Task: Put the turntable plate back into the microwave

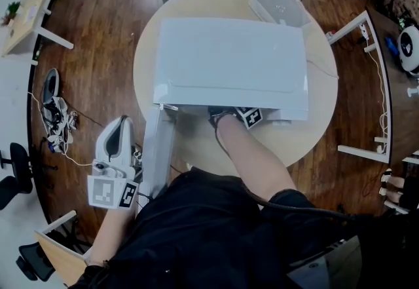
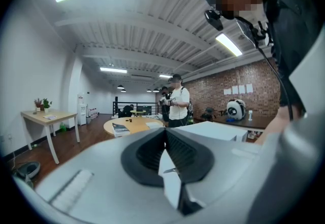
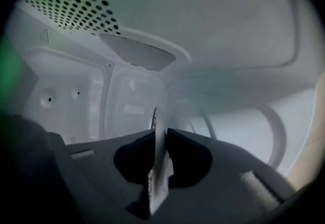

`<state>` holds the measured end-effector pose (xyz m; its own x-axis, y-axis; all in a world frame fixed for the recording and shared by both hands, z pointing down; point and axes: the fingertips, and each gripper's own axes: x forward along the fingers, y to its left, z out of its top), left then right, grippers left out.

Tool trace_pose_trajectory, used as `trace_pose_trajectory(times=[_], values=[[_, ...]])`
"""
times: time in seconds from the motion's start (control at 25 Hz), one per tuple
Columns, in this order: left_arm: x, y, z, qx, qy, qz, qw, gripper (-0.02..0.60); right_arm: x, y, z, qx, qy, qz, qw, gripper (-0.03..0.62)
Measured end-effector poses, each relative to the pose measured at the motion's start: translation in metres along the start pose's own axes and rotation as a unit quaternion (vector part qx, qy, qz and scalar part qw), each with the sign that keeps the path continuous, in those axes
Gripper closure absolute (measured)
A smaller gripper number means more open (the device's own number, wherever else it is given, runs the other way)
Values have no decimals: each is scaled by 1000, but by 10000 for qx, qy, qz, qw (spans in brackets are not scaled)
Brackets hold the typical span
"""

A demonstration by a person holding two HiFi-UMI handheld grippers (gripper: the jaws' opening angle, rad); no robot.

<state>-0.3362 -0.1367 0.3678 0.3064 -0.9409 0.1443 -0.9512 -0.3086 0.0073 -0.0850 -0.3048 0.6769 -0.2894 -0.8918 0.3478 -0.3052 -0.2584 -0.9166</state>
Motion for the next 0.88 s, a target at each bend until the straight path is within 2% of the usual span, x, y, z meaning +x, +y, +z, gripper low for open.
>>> trace_pose_trajectory(times=[0.4, 0.56, 0.72, 0.88], values=[[-3, 0, 1, -23, -39, 51, 10000, 577, 0, -1, 2, -53, -25, -181, 9998, 548], [3, -18, 2, 37, -75, -18, 10000, 577, -6, -12, 14, -22, 21, -244, 9997, 545], [10, -29, 7, 102, -155, -86, 9998, 577, -11, -21, 22, 59, 29, -361, 9993, 516], [3, -26, 8, 97, -227, -81, 9997, 577, -16, -15, 18, 5, -26, -280, 9996, 476]])
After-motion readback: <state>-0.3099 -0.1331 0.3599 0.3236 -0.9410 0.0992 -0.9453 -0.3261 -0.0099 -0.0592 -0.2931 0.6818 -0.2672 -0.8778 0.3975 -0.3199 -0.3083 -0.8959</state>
